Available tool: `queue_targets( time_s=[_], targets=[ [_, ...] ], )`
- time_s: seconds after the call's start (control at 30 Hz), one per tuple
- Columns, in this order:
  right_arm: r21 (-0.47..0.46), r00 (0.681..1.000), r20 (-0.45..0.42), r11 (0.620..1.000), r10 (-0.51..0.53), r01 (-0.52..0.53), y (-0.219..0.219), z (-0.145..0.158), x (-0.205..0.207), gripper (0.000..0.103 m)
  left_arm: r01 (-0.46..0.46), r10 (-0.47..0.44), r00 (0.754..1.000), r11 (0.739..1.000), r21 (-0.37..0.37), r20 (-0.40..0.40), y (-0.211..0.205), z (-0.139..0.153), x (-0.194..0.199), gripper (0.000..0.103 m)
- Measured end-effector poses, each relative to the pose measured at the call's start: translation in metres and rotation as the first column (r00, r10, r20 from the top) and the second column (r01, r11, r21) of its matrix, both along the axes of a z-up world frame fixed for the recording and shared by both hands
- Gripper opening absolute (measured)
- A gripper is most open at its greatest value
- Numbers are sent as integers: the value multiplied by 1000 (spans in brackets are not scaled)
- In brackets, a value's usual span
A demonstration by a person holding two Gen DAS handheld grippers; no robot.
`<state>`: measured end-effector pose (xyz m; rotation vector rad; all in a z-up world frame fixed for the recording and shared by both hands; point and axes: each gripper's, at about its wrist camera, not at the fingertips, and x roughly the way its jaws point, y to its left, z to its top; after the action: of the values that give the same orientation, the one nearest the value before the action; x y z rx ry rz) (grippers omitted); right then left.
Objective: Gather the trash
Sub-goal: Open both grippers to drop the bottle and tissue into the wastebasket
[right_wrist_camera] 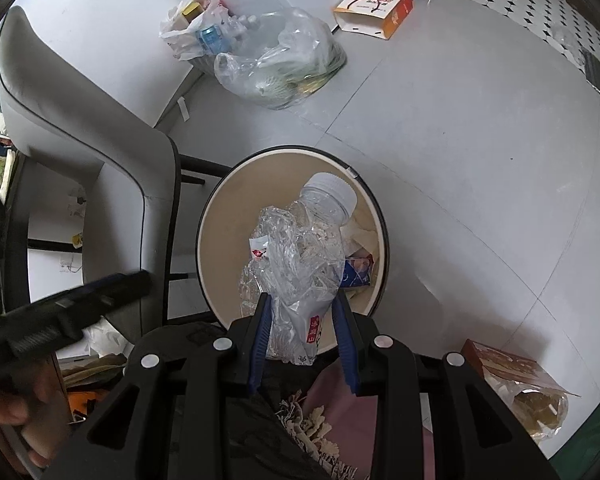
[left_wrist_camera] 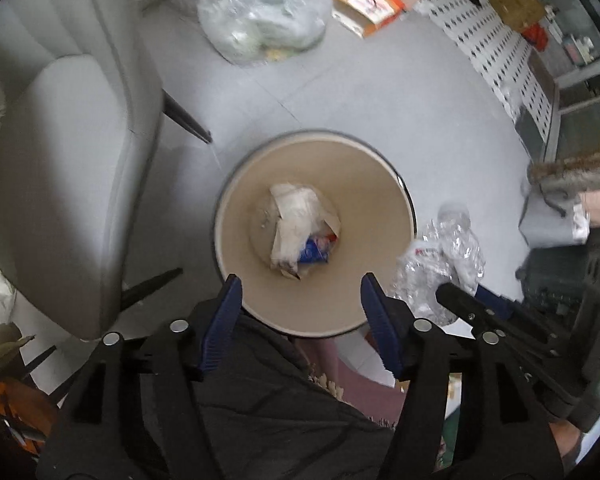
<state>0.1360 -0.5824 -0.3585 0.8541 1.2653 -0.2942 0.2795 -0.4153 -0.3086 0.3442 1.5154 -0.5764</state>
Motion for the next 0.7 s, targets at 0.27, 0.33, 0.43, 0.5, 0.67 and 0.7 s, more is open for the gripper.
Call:
queue_targets(
  time_s=[0.27, 0.33, 0.43, 0.5, 0.67, 0.7],
  targets=[
    [-8, 999, 15, 999, 47, -47, 14, 7, 13, 31, -69, 79, 986, 995, -74, 144, 36, 71, 21, 72],
    [-6, 998, 15, 998, 65, -65, 21, 8, 21, 31, -90, 106, 980, 991, -98, 170, 50, 89, 23, 75],
    [-14, 996, 11, 996, 93, -93, 33, 7, 34, 32, -122, 149, 967, 983, -137, 207, 74, 114, 25, 76],
    [-29, 993, -8, 993, 114, -115, 41, 4, 42, 38, -148, 184, 957, 974, -170, 224, 91, 129, 26, 76],
    [-51, 992, -33, 991, 124, -126, 53, 8, 50, 62, -201, 264, 931, 947, -250, 252, 132, 160, 20, 76],
    [-58, 992, -29, 990, 125, -126, 54, 12, 50, 62, -209, 279, 925, 941, -267, 258, 140, 164, 19, 77]
  ],
)
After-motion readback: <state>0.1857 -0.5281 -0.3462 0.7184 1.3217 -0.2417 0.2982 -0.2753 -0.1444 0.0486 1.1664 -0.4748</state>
